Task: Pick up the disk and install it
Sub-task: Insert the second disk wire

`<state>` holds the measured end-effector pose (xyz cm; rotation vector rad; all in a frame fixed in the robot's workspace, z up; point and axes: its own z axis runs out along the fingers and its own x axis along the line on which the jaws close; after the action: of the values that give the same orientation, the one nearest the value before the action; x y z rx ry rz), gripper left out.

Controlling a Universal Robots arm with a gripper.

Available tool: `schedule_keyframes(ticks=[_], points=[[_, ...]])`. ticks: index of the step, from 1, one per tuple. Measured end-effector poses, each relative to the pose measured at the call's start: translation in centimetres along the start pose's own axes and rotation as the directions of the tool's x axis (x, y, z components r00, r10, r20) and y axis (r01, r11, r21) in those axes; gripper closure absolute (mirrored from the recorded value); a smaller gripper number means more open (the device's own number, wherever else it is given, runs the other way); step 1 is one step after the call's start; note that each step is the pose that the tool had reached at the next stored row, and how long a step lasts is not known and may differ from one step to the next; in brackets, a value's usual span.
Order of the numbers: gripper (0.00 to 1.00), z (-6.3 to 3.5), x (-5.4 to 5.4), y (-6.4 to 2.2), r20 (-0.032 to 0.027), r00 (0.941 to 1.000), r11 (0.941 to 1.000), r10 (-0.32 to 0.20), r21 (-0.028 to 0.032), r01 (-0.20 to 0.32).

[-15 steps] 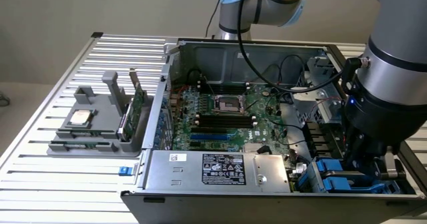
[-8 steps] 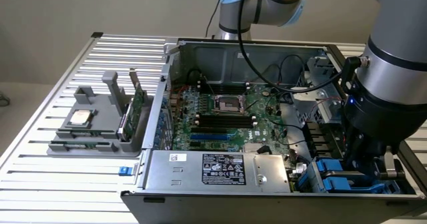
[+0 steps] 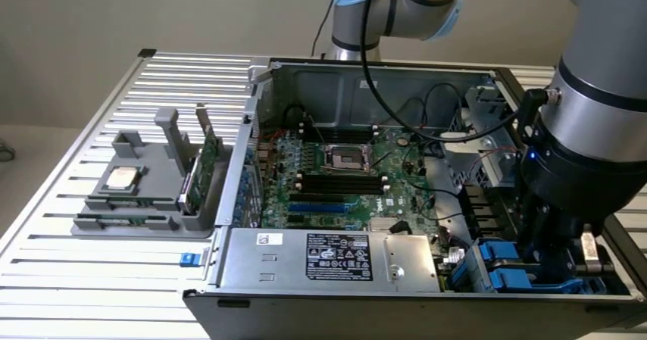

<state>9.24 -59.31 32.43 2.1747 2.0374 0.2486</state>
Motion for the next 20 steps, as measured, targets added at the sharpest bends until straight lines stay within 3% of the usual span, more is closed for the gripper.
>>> schedule_keyframes(ticks=[13, 20], points=[[0.71, -1.67, 0.0, 0.39, 0.0061, 0.9999, 0.9992, 0.014, 0.0382, -0.014], [0.71, -2.60, 0.1, 0.64, 0.0079, 0.9998, 0.9990, 0.021, 0.0402, -0.021]])
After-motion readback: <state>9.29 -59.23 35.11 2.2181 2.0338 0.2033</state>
